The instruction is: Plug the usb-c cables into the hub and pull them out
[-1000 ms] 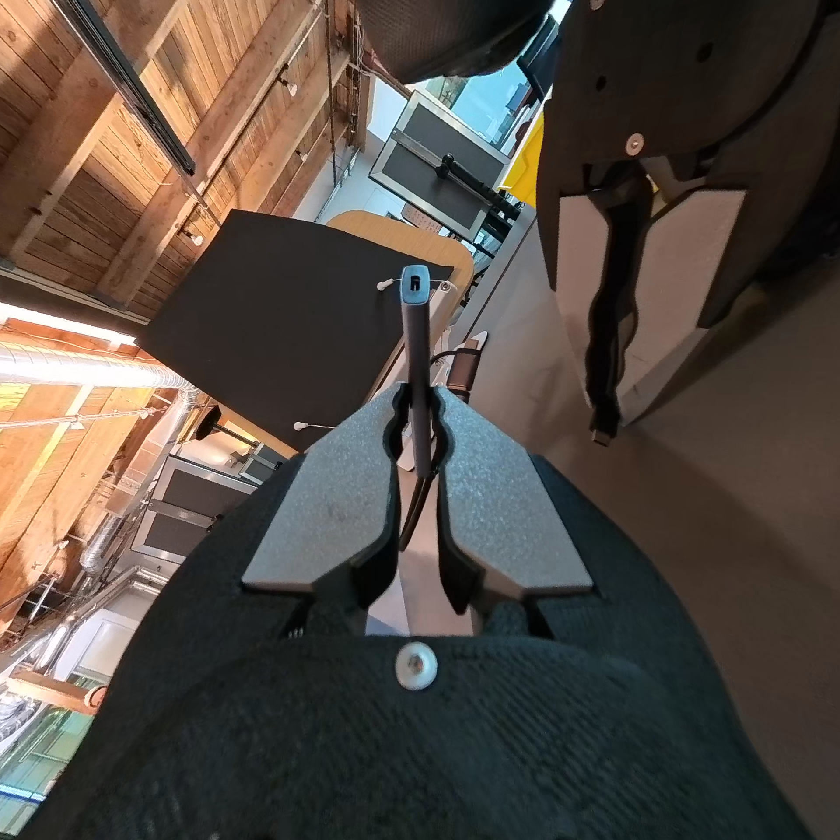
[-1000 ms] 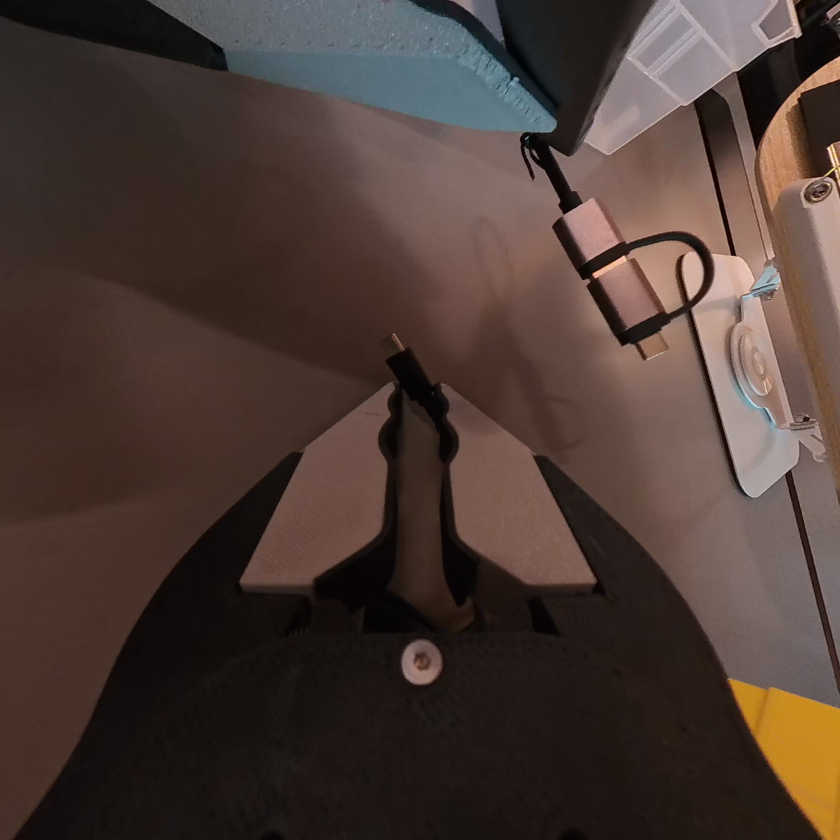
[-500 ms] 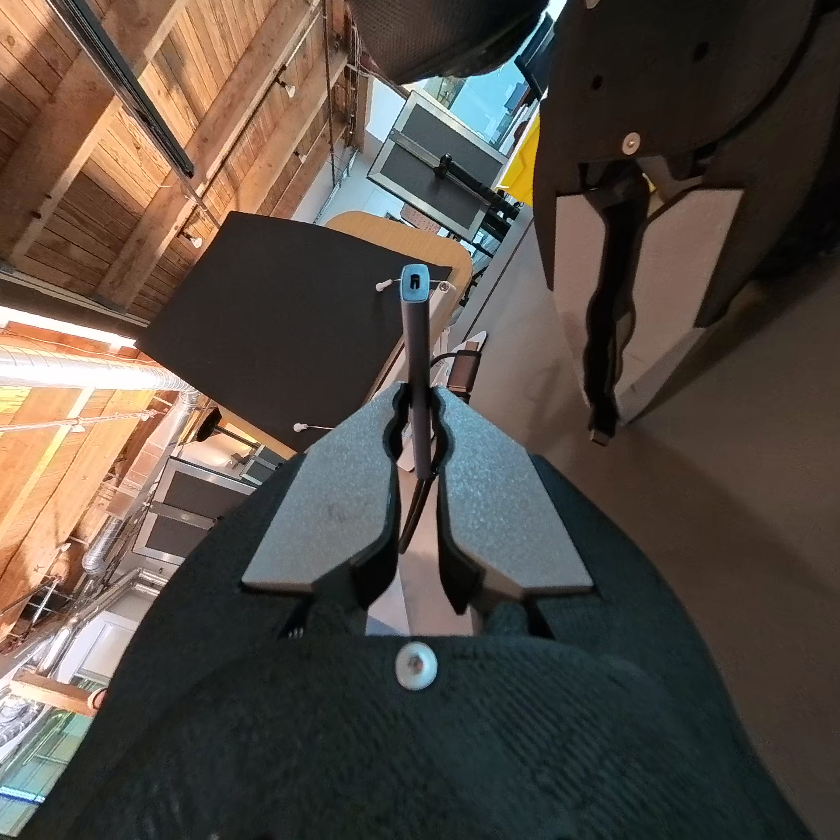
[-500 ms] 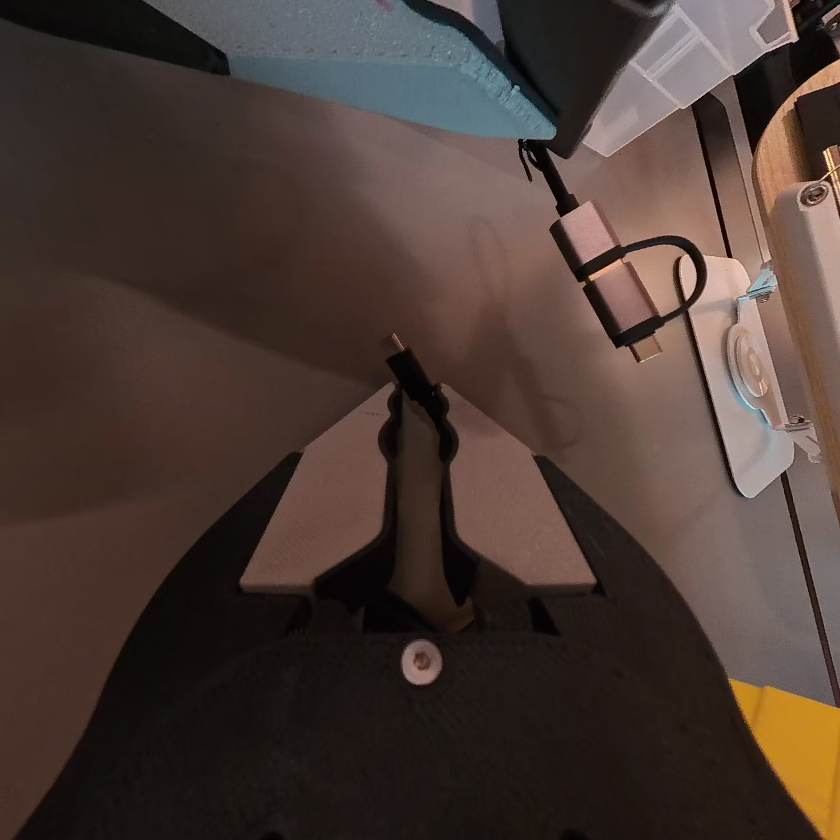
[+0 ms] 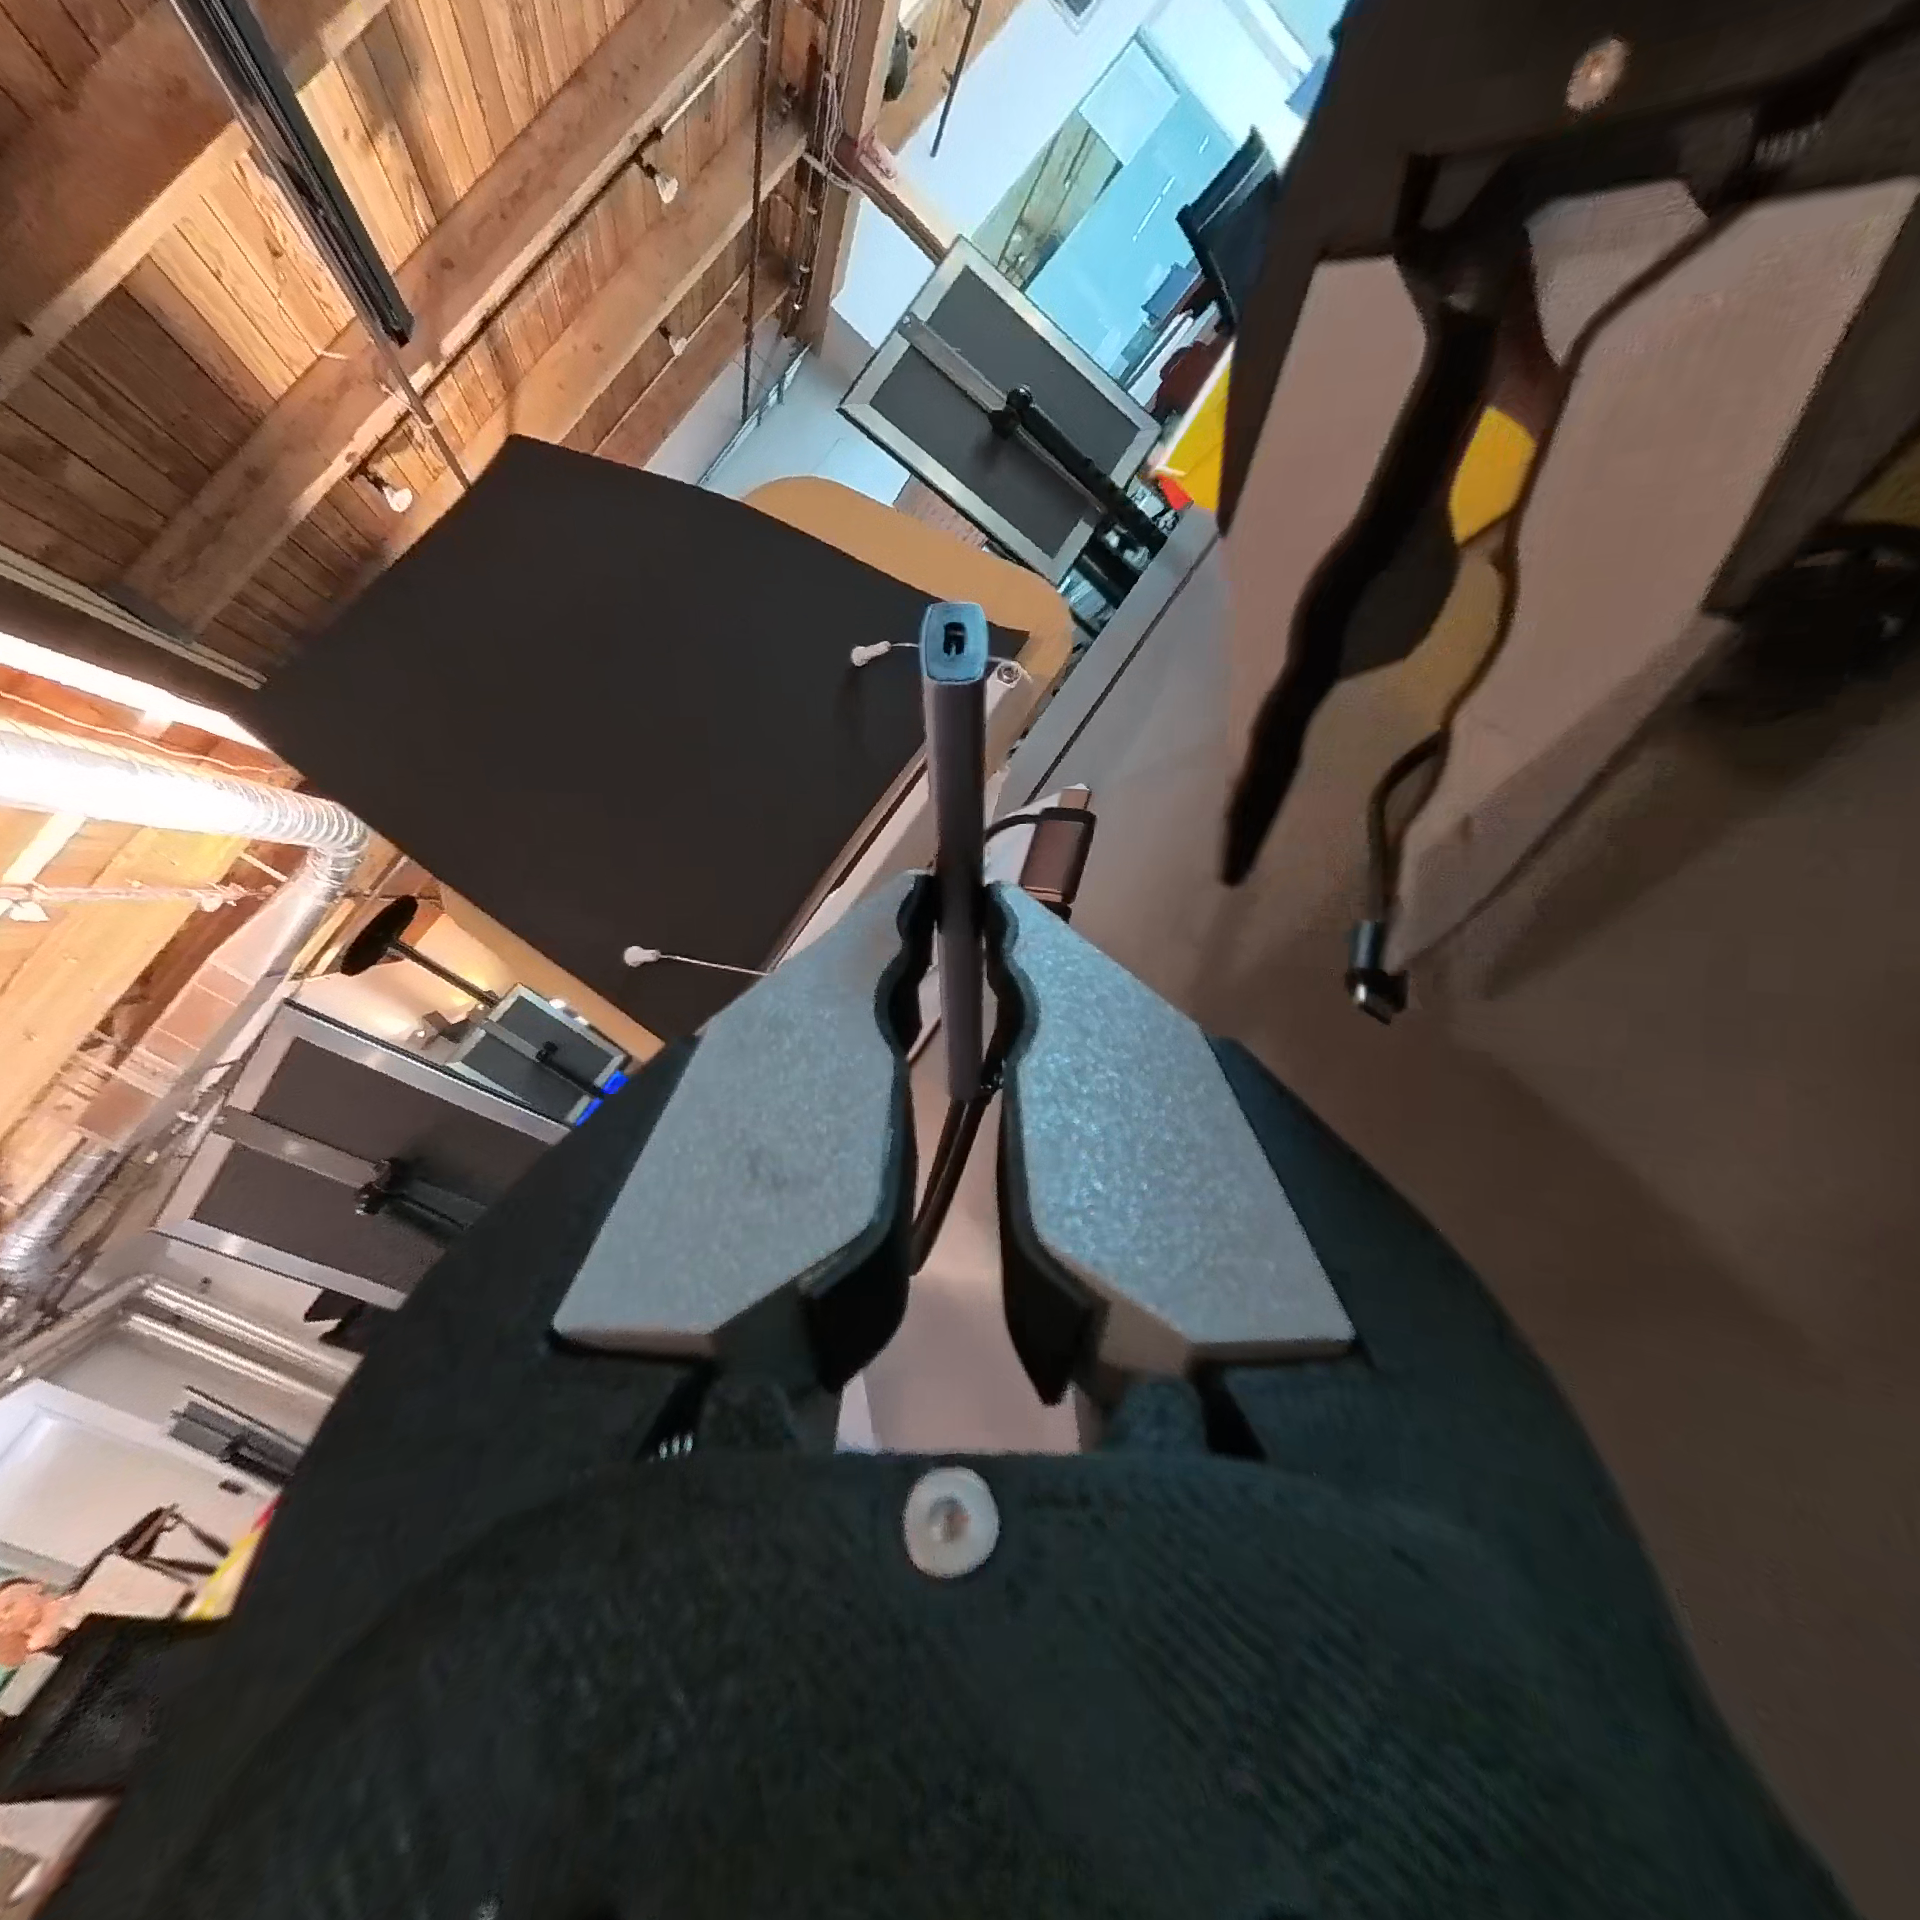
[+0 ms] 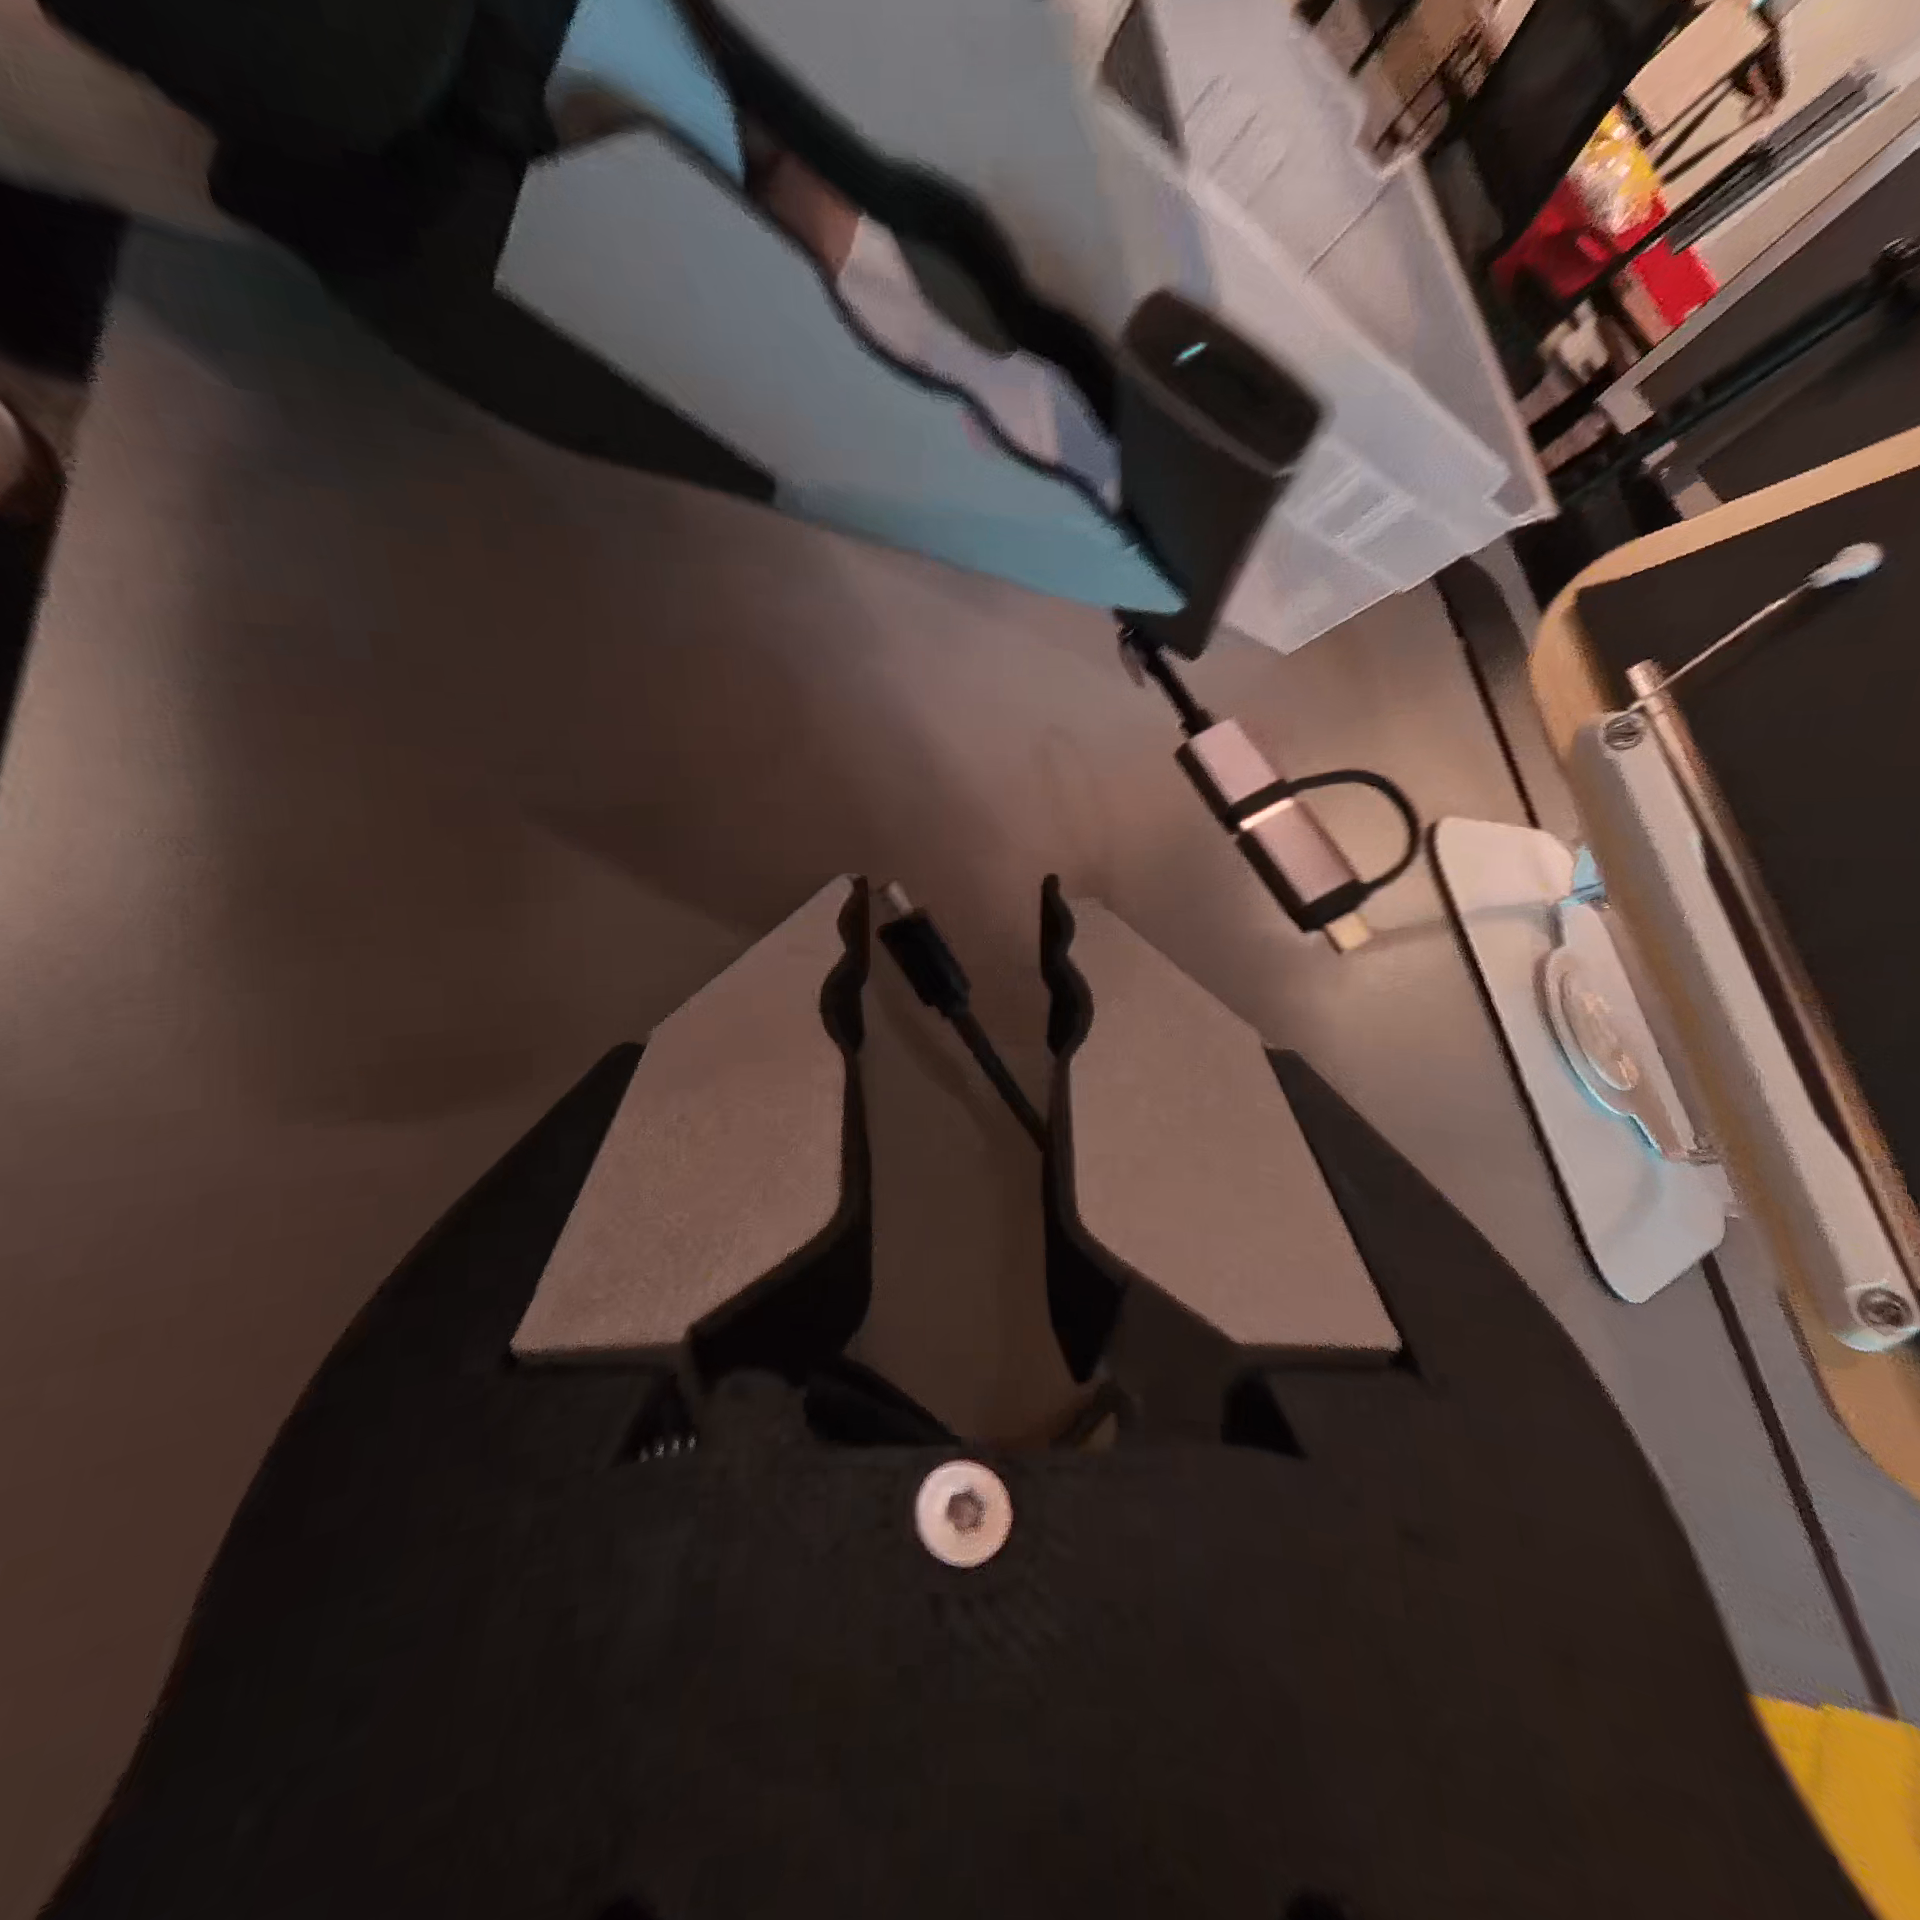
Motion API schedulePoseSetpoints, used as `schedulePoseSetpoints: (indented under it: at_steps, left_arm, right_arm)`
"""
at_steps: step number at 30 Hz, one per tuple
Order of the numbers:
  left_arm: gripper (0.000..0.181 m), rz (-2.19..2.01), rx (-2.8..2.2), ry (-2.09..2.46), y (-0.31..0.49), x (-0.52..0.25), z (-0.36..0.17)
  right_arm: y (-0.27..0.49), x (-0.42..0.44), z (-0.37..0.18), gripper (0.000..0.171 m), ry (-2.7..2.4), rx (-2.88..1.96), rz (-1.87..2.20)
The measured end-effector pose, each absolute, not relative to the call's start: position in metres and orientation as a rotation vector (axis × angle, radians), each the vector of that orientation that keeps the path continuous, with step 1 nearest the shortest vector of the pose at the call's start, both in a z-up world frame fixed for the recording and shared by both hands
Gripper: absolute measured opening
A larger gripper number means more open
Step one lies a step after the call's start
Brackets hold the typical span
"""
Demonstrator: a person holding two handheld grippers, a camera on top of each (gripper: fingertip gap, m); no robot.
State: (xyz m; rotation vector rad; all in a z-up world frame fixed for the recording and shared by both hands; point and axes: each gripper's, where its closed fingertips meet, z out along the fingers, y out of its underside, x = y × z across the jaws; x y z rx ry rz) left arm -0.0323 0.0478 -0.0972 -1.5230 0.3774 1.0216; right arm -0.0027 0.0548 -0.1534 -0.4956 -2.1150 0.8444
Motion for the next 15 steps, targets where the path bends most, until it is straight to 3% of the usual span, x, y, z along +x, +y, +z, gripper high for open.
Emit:
schedulePoseSetpoints:
  at_steps: [1, 10, 15]
  left_arm:
    - [0.007, 1.002, -1.520, 0.377, 0.048, -0.031, -0.097]
    - [0.007, 0.913, -1.517, 0.639, 0.062, 0.010, -0.119]
    - [0.007, 0.909, -1.532, 0.624, 0.062, 0.008, -0.120]
  right_arm:
    - [0.055, -0.002, -0.145, 0.031, -2.084, -0.501, 0.892]
    - [0.052, 0.015, -0.103, 0.039, -1.943, -0.441, 1.151]
    - [0.037, 0.027, -0.111, 0.030, -1.995, -0.322, 1.145]
